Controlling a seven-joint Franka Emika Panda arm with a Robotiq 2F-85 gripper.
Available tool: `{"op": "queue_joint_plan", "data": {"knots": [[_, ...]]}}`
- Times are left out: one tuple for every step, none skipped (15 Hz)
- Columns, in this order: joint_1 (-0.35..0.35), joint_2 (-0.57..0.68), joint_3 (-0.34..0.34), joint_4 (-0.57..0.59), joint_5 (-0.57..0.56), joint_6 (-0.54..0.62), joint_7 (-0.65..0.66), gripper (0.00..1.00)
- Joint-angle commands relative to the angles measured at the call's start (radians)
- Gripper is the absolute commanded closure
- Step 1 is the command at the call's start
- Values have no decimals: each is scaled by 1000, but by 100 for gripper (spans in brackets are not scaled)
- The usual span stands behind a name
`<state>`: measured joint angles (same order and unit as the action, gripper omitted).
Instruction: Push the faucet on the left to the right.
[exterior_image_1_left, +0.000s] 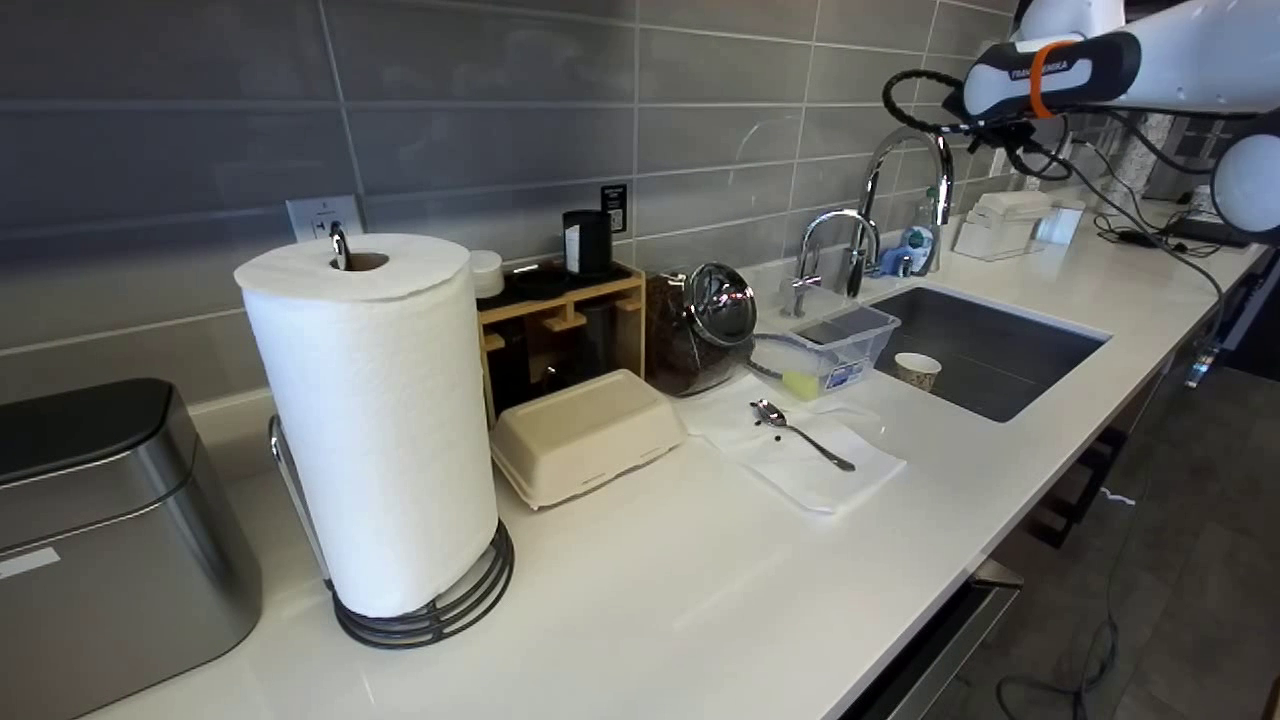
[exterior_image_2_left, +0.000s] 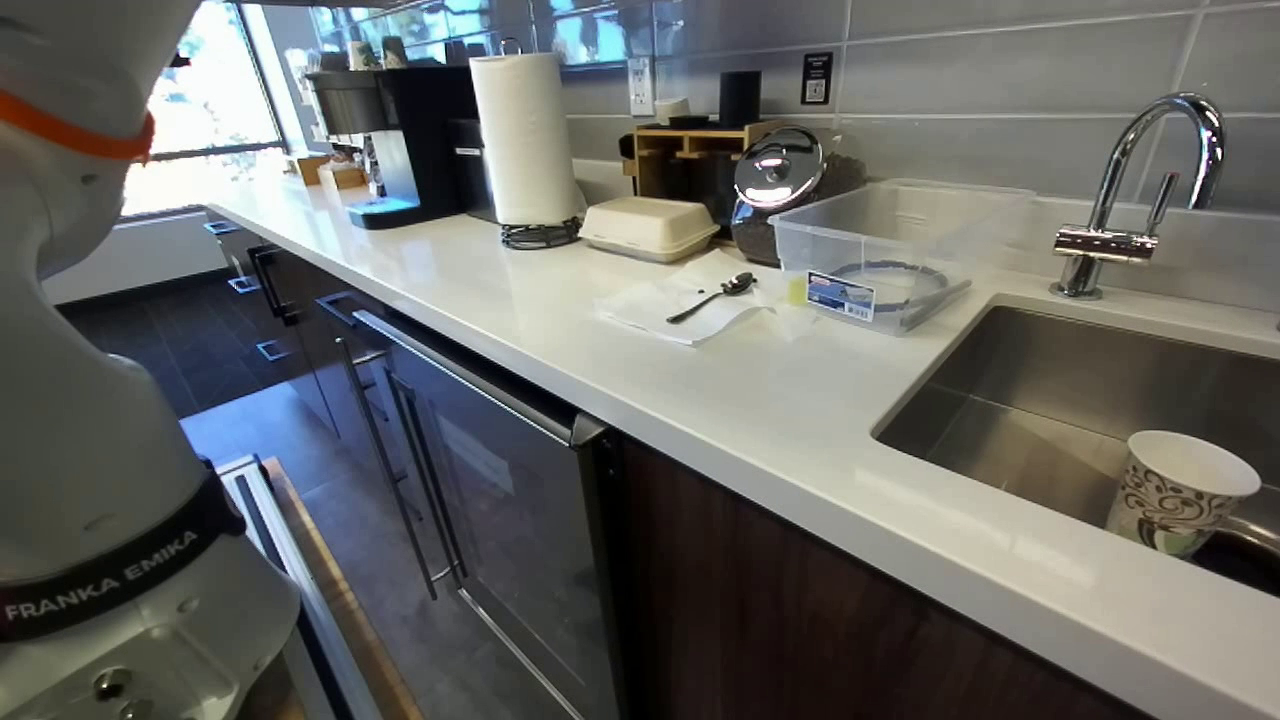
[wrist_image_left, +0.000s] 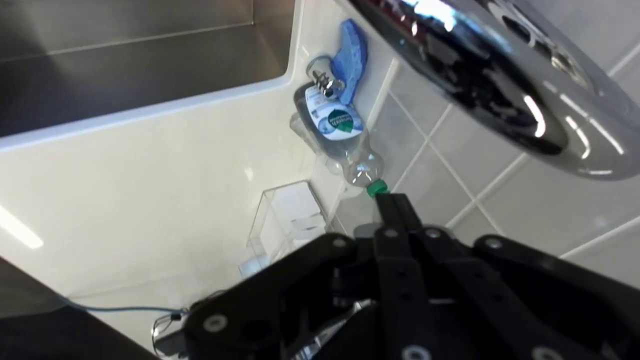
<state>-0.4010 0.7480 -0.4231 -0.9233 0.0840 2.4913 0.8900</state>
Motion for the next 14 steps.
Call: {"op": "queue_joint_plan", "data": {"knots": [[66, -69, -72, -72, -106, 8, -28, 100], [79, -95, -78, -91, -128, -7, -66, 100], [92, -109, -93, -101, -157, -5, -89, 100], [95, -129, -87, -110, -166, -19, -128, 100], [93, -158, -67, -129, -160, -52, -182, 100], [95, -180, -56, -148, -159, -79, -234, 100], [95, -208, -43, -174, -150, -114, -287, 93], [93, -233, -34, -197, -142, -143, -334, 82], [90, -255, -26, -217, -136, -180, -376, 79], [88, -278, -21, -241, -138, -211, -419, 66], [87, -299, -17, -258, -138, -250, -461, 59], [84, -317, -14, -270, -137, -291, -502, 57], [79, -328, -9, -275, -128, -337, -538, 47], [76, -337, -7, -283, -124, -380, -573, 41]]}}
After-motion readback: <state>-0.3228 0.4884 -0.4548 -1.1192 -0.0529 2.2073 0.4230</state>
